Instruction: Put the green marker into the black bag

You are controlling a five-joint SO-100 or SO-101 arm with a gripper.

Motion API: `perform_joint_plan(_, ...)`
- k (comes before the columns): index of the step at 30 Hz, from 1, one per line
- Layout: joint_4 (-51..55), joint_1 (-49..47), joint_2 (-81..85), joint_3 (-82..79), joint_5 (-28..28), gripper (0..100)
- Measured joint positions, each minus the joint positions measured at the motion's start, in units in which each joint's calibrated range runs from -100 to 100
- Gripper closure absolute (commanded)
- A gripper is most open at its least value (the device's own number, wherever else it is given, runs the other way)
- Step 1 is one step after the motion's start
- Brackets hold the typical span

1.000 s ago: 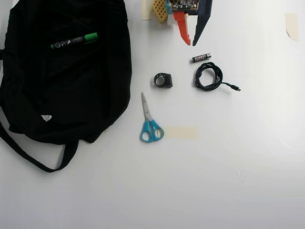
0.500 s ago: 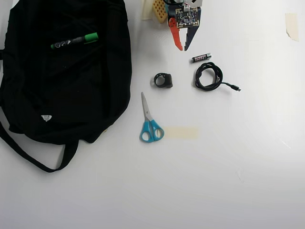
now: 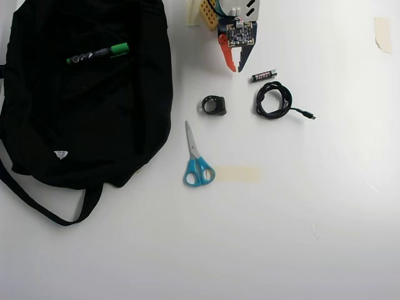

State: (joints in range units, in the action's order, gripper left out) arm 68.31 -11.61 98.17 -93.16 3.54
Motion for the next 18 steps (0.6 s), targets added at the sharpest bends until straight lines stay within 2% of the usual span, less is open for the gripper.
perform_joint_plan(18,0.00,2.94,0.50,-4.87,-0.10,98)
